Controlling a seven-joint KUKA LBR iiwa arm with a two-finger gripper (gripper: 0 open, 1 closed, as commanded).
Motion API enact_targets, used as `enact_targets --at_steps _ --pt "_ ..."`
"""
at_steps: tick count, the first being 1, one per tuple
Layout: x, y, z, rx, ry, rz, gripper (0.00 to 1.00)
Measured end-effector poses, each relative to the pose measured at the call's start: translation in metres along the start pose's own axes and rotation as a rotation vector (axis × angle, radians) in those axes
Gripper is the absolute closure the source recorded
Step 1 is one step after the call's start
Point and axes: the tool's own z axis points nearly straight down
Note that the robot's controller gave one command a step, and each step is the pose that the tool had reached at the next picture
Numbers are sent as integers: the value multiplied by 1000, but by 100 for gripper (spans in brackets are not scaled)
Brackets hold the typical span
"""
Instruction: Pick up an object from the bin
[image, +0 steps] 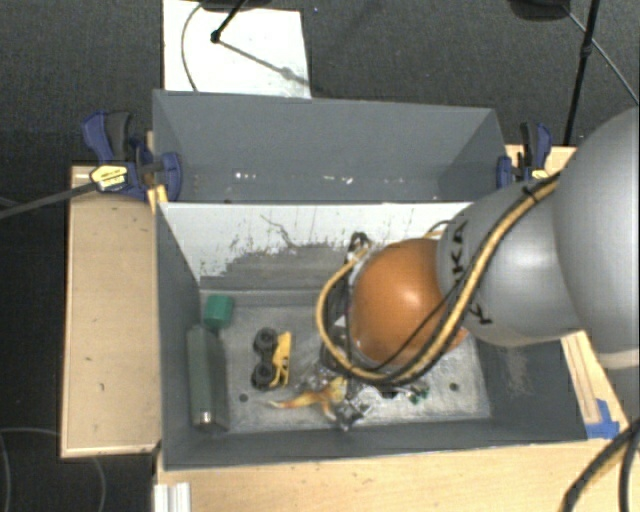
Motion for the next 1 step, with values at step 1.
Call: enact_targets --at_steps 1 --pt "2 1 -10 -4 8 0 100"
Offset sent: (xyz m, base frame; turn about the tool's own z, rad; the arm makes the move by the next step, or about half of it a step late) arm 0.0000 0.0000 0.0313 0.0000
